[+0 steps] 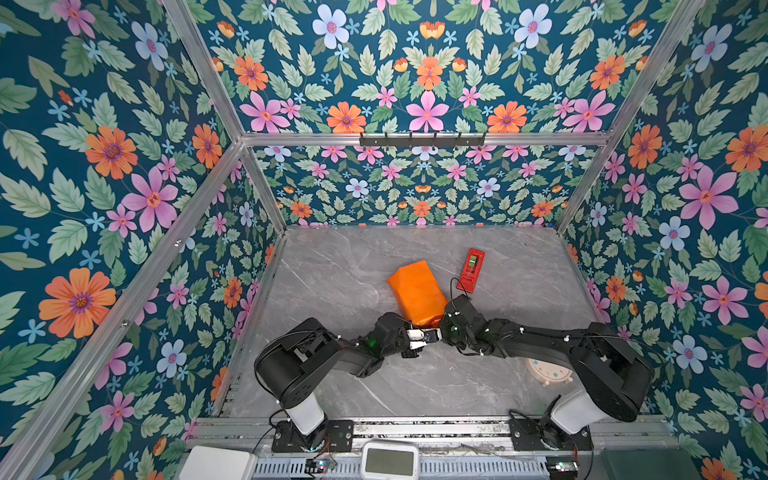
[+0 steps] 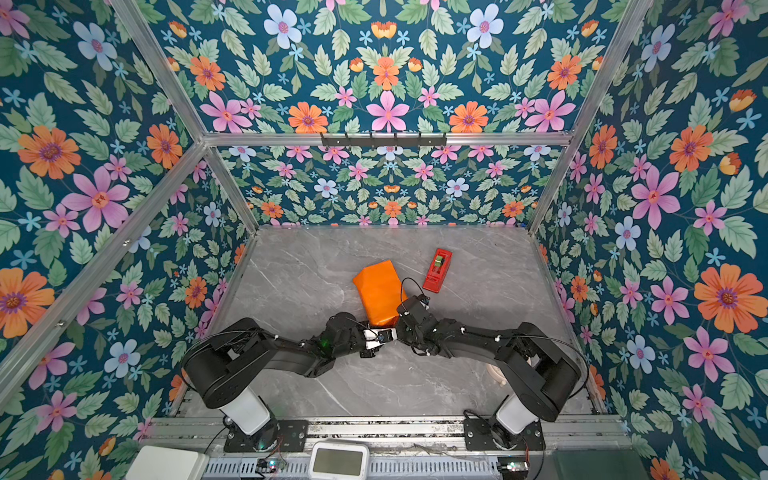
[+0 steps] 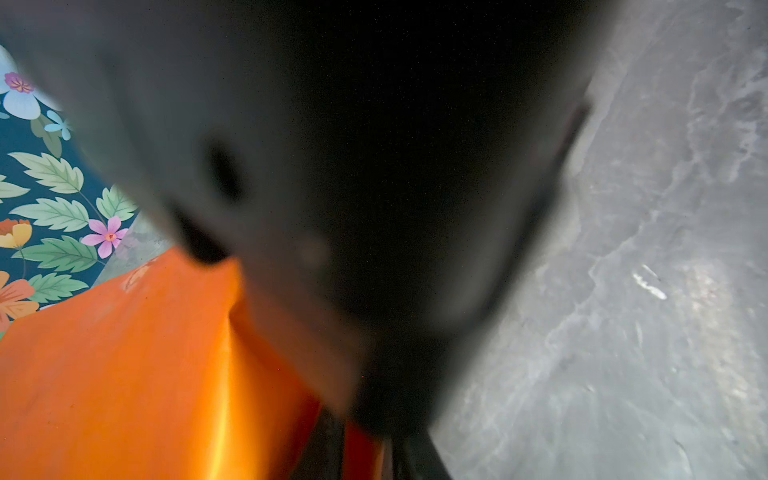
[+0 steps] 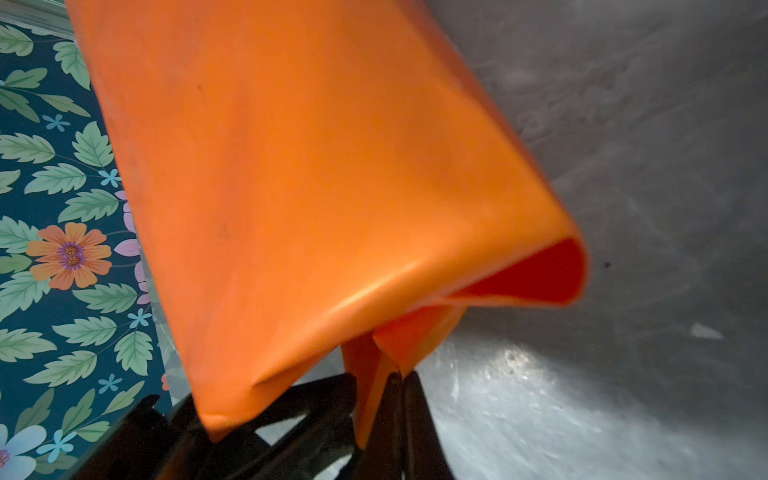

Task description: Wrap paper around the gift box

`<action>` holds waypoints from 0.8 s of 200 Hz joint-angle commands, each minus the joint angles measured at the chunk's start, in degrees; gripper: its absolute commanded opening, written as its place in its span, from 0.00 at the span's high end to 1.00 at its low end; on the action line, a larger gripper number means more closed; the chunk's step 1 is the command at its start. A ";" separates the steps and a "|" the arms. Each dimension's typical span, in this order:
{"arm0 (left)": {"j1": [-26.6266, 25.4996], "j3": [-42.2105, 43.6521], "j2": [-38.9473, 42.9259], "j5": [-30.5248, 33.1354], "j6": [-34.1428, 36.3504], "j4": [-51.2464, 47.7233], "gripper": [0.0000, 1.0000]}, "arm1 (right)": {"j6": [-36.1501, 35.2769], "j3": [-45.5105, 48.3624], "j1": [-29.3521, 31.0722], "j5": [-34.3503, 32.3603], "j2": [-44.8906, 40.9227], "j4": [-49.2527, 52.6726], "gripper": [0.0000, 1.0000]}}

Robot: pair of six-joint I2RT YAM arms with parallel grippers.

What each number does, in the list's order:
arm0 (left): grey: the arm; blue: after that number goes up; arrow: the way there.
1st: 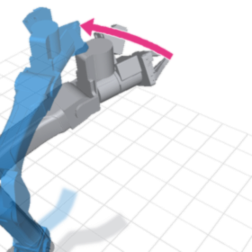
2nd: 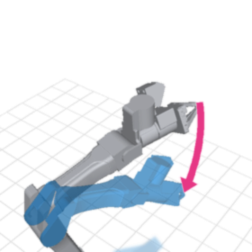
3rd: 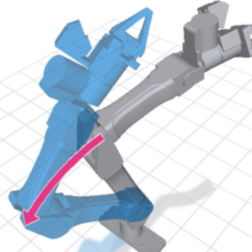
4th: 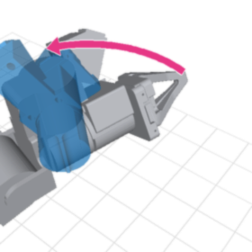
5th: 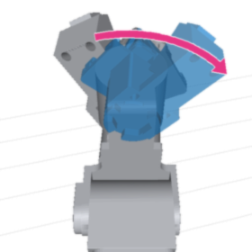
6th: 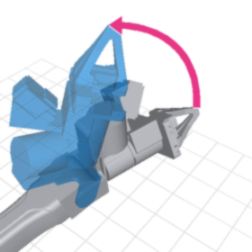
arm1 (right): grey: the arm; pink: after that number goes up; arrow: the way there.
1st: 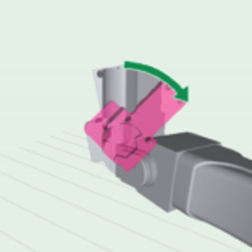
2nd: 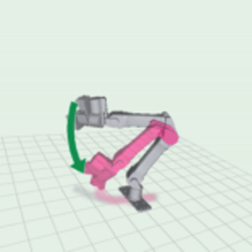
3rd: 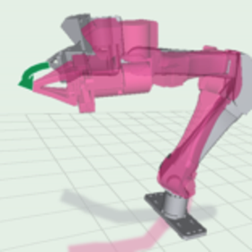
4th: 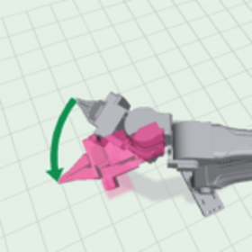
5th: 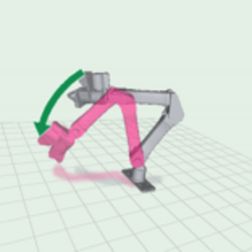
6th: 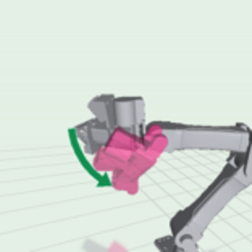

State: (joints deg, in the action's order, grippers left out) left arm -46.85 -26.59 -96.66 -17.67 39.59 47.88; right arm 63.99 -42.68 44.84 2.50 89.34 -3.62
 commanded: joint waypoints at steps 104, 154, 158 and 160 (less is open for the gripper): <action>0.73 3.66 -0.26 0.13 3.55 0.96 0.74 | 2.73 1.28 -1.47 4.83 0.31 -8.16 1.00; 0.73 3.97 -1.70 3.47 1.75 7.78 0.66 | 3.20 1.76 -1.44 5.23 -0.39 -7.98 1.00; 0.68 3.99 -1.89 3.44 1.48 8.31 0.66 | 3.32 1.80 -1.46 5.31 -0.39 -8.11 1.00; 0.64 3.93 -1.94 3.35 1.33 8.53 0.66 | 3.38 1.85 -1.43 5.27 -0.39 -8.15 1.00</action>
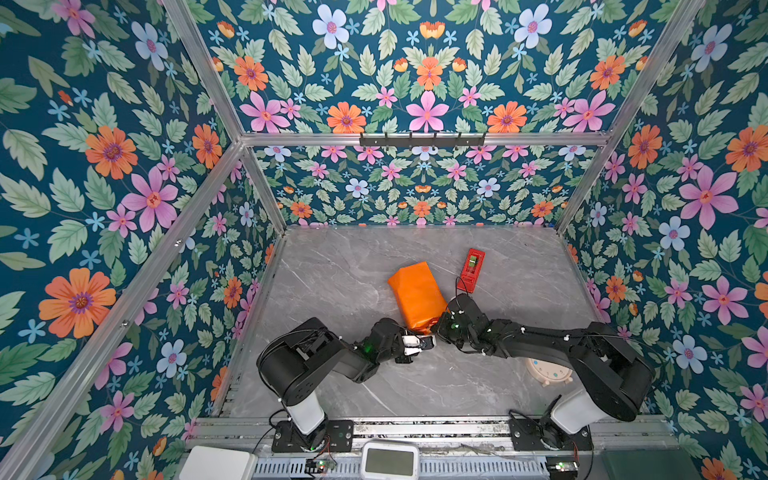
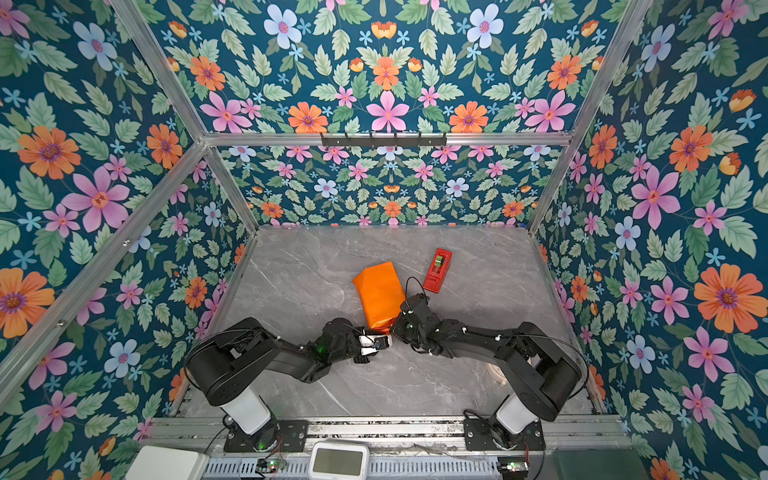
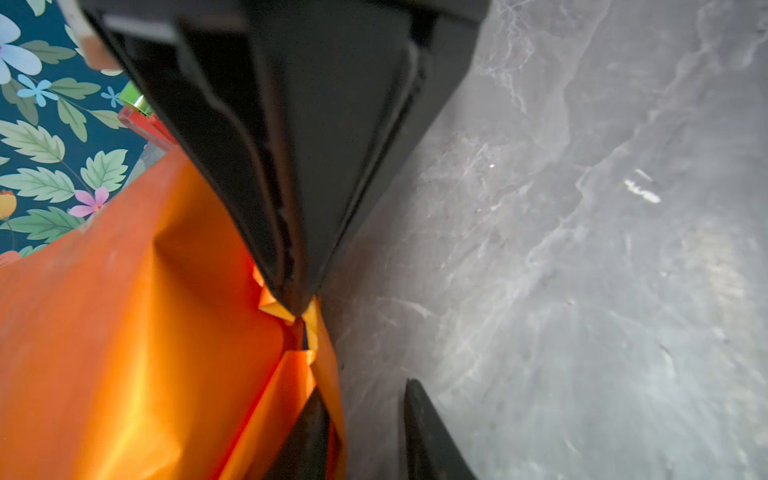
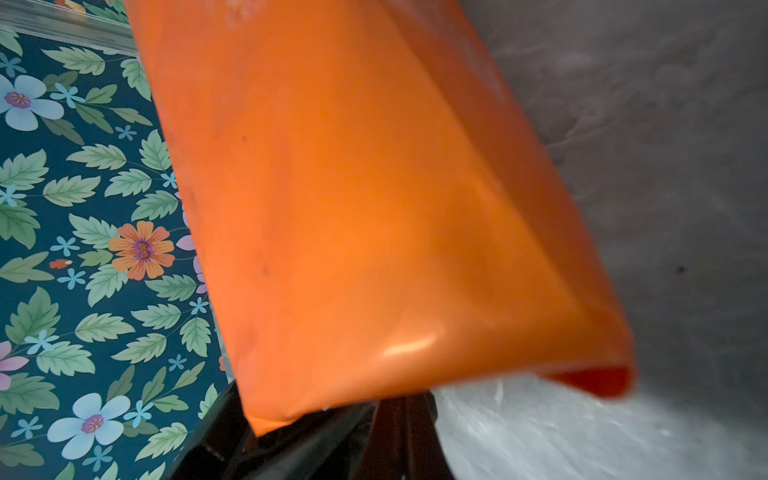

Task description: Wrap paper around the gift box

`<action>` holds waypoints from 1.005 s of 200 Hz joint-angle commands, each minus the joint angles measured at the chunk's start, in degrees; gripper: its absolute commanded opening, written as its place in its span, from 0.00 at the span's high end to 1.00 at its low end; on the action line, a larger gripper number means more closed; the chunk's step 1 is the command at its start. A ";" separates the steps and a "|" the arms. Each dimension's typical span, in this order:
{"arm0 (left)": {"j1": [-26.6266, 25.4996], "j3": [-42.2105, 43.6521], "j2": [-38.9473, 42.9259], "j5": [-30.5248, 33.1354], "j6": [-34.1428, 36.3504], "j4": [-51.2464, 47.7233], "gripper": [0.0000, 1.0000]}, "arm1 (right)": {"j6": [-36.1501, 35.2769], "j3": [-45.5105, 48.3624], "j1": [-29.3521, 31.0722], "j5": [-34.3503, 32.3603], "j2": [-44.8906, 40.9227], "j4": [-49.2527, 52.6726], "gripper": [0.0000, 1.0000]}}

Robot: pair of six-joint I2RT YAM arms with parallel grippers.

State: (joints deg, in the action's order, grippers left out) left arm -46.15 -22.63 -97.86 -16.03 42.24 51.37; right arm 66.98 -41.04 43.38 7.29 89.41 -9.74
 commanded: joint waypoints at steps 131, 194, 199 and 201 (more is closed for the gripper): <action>-0.05 0.23 -2.42 2.50 -5.68 10.16 1.00 | -0.92 1.05 -0.29 0.53 -1.23 -0.57 1.00; -0.07 3.19 -3.30 3.24 -10.28 17.08 1.00 | -12.87 0.96 -0.99 -0.06 -9.88 10.85 0.68; -0.02 3.23 -3.38 3.29 -10.37 17.24 1.00 | -14.48 0.45 -0.95 -0.16 -10.58 12.10 0.68; -0.07 3.21 -3.38 3.35 -10.45 17.33 1.00 | -15.14 0.19 -0.95 -0.17 -10.88 12.66 0.67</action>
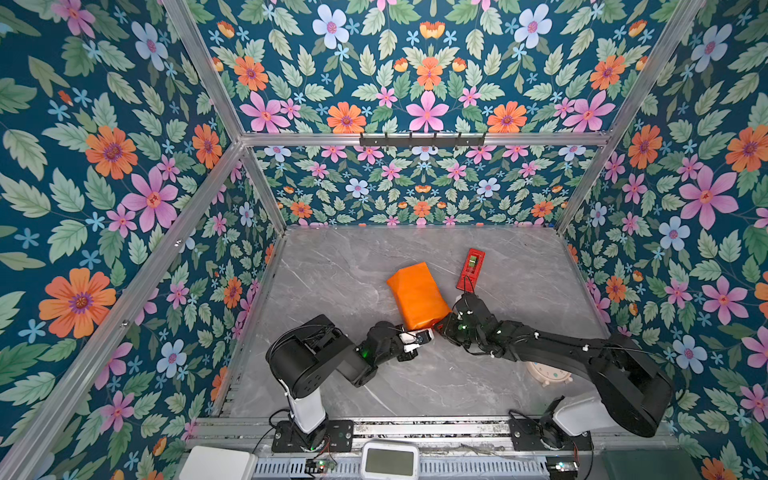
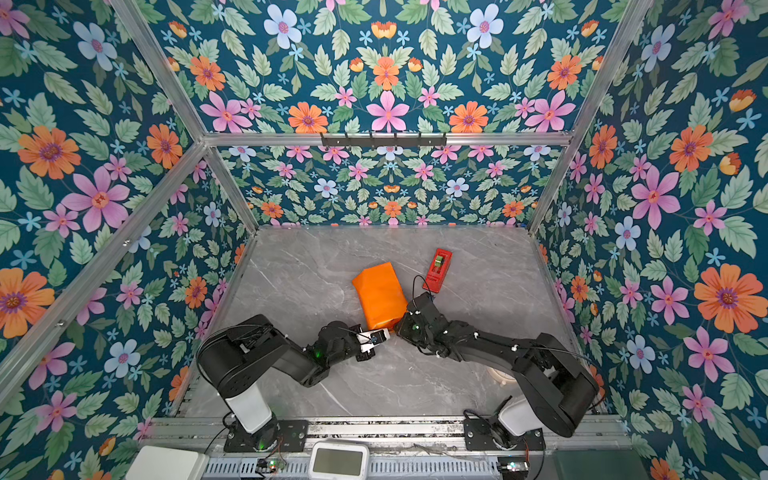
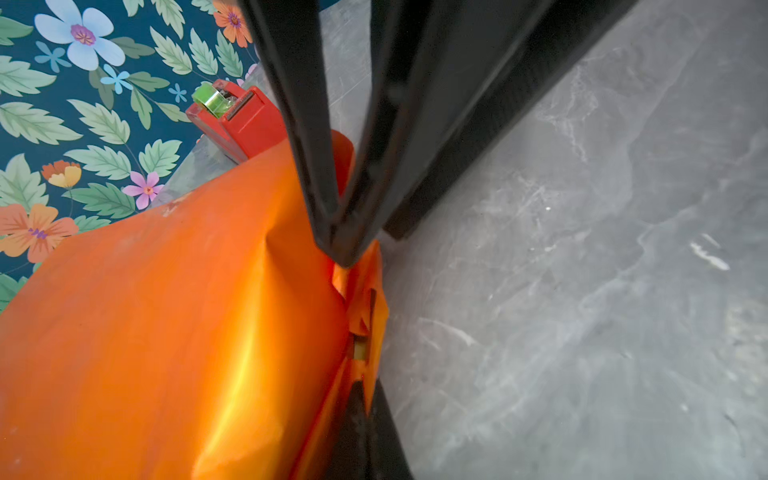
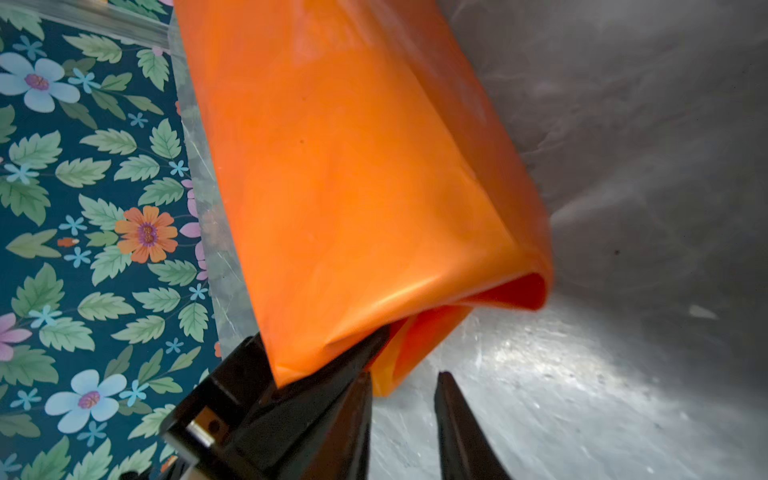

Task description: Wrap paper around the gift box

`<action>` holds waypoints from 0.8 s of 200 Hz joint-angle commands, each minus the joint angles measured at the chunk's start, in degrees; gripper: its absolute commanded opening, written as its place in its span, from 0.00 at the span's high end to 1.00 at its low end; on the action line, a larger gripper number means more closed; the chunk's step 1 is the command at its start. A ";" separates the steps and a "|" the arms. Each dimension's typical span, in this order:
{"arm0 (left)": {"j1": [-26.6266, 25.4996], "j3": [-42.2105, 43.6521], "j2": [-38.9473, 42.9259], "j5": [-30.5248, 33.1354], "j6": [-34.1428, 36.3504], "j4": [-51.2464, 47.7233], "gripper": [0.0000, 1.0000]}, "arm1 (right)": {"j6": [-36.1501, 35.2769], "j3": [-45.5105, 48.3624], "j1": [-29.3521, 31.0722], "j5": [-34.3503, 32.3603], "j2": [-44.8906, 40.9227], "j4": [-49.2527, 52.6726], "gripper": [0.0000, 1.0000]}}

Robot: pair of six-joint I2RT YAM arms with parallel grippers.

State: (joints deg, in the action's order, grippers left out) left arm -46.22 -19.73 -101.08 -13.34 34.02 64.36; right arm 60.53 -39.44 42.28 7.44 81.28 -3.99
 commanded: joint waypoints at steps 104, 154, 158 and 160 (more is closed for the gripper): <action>0.01 1.95 0.07 0.42 -5.40 6.49 1.00 | -39.33 -6.12 0.17 -9.74 -6.64 13.31 0.34; 0.01 3.05 -0.65 -0.09 -6.05 7.78 1.00 | -45.18 4.43 0.21 -7.62 -5.76 1.70 0.01; -0.01 2.96 -0.74 -0.10 -5.99 7.80 1.00 | -45.45 5.20 0.20 -6.65 -4.88 -0.50 0.01; 0.01 2.94 -0.78 -0.10 -5.98 7.82 1.00 | -45.49 5.59 0.22 -6.32 -4.37 -1.66 0.01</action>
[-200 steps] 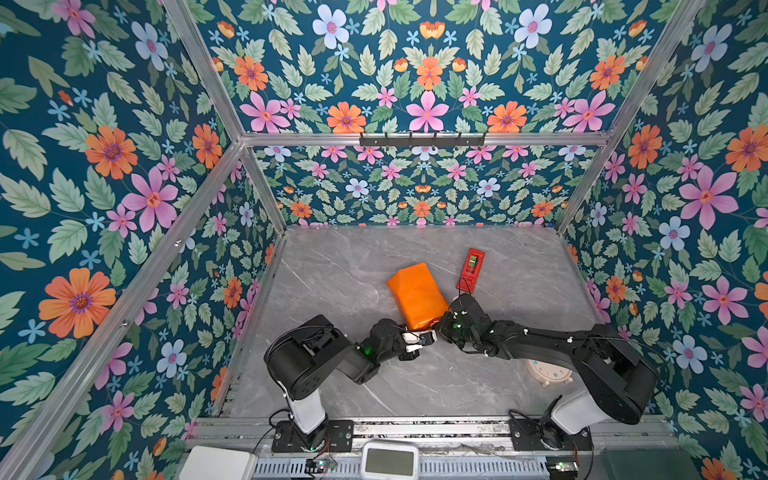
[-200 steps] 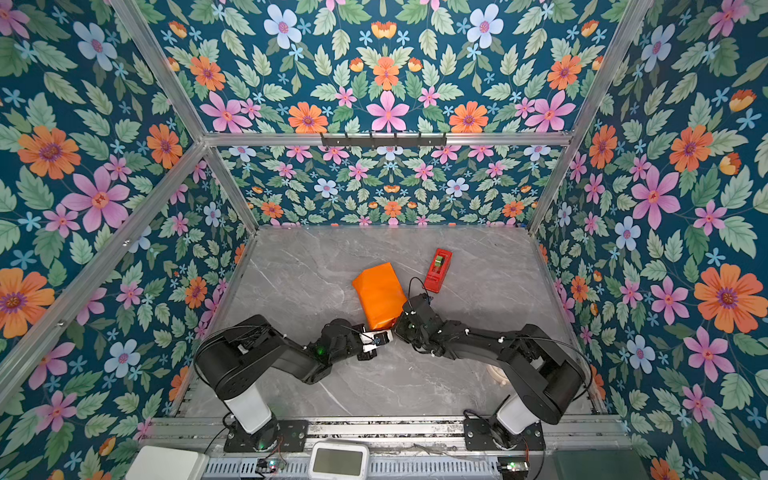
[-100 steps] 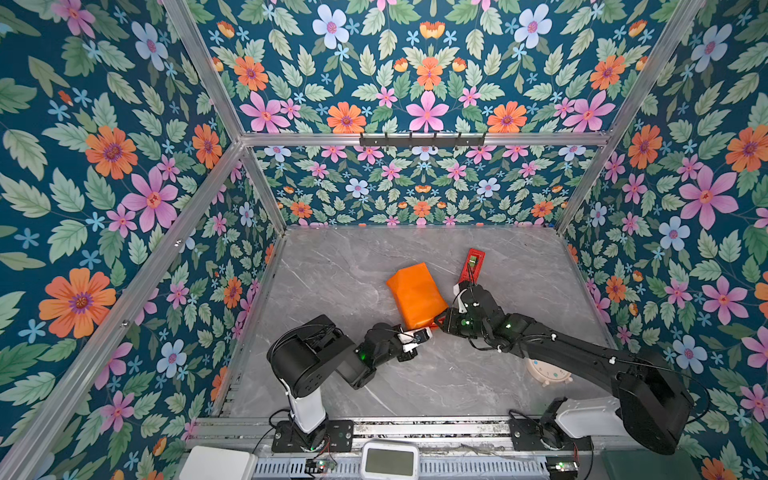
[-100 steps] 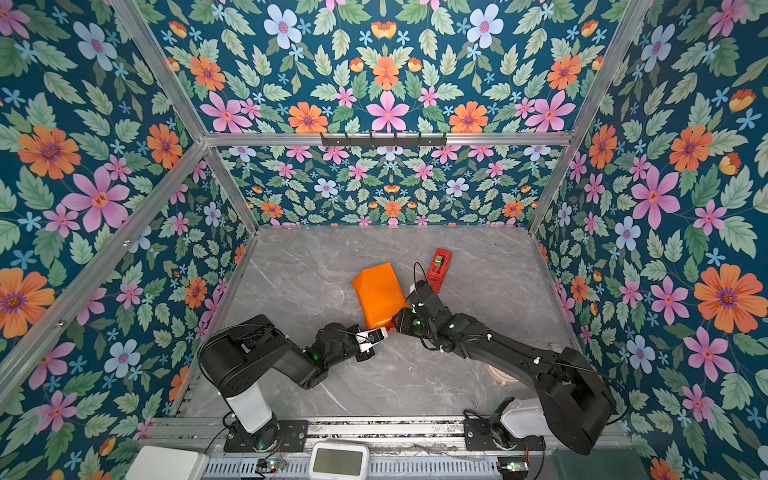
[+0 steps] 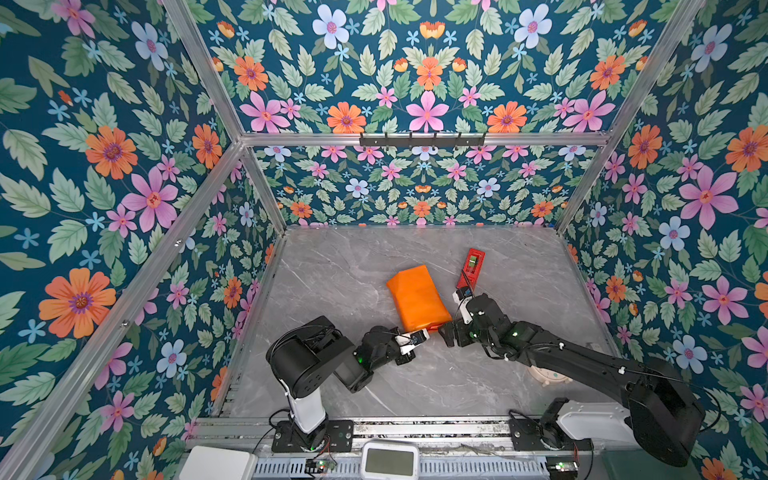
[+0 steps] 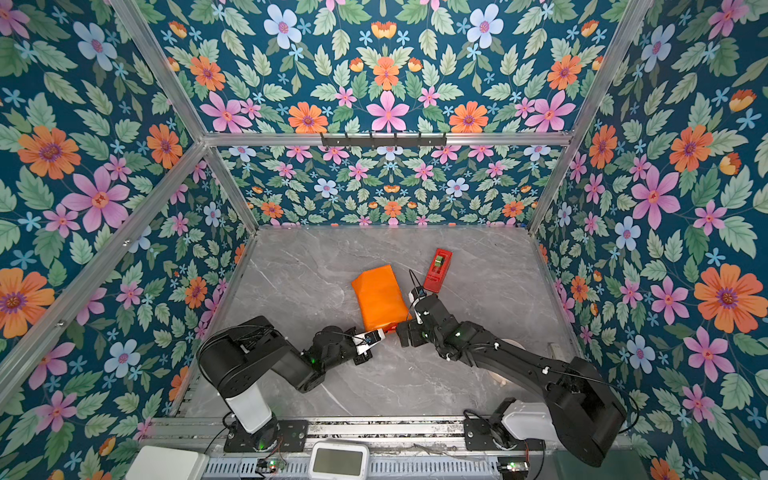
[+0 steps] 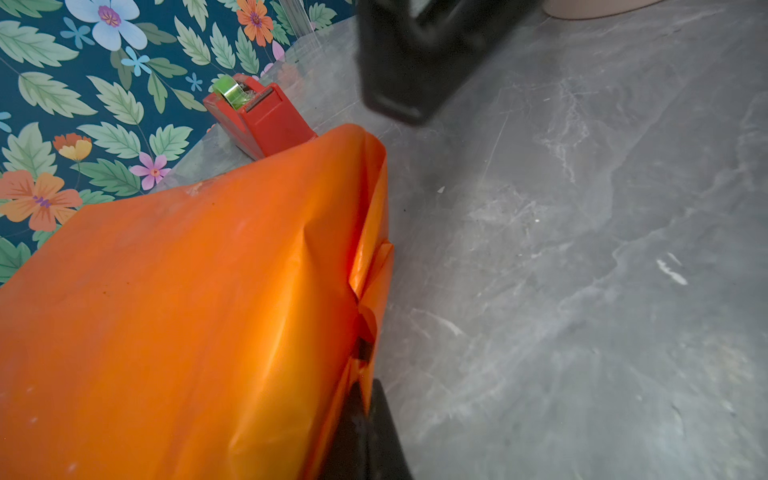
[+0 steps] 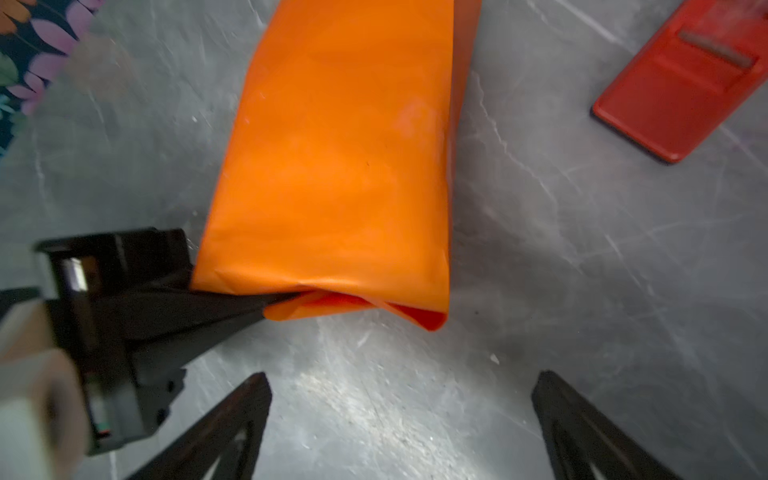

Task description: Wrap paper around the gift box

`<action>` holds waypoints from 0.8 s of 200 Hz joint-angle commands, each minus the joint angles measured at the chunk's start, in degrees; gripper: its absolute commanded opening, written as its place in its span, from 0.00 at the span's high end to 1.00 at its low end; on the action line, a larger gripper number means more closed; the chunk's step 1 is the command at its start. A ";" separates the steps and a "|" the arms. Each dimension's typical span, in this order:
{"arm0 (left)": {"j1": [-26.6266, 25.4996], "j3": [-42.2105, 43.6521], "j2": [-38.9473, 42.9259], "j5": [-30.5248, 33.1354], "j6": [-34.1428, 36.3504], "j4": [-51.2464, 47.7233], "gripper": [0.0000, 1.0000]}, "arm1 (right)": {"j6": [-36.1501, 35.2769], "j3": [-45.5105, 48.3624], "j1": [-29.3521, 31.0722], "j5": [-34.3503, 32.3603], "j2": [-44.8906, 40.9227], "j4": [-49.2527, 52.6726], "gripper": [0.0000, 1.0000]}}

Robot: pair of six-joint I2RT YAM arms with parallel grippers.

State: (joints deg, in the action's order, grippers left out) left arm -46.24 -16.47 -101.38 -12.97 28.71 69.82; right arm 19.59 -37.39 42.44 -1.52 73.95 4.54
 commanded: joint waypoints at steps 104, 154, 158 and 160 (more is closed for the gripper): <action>0.06 -0.49 -1.80 -2.58 -0.80 2.69 1.00 | -13.69 9.33 0.07 3.06 25.06 -46.67 0.13; 0.01 -0.32 -0.20 -3.97 -0.50 1.46 0.86 | -13.98 10.80 -0.01 3.31 28.46 -54.51 0.19; 0.02 -0.40 0.06 -4.11 -0.41 1.11 0.83 | -13.97 10.84 0.04 3.28 28.53 -54.71 0.20; 0.03 -0.40 0.22 -4.13 -0.48 1.00 0.82 | -13.97 10.91 0.07 3.26 28.57 -54.74 0.20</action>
State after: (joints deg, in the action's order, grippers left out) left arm -46.22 -16.75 -102.32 -15.25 28.53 70.76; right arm 5.61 -27.03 42.41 1.39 101.78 -49.08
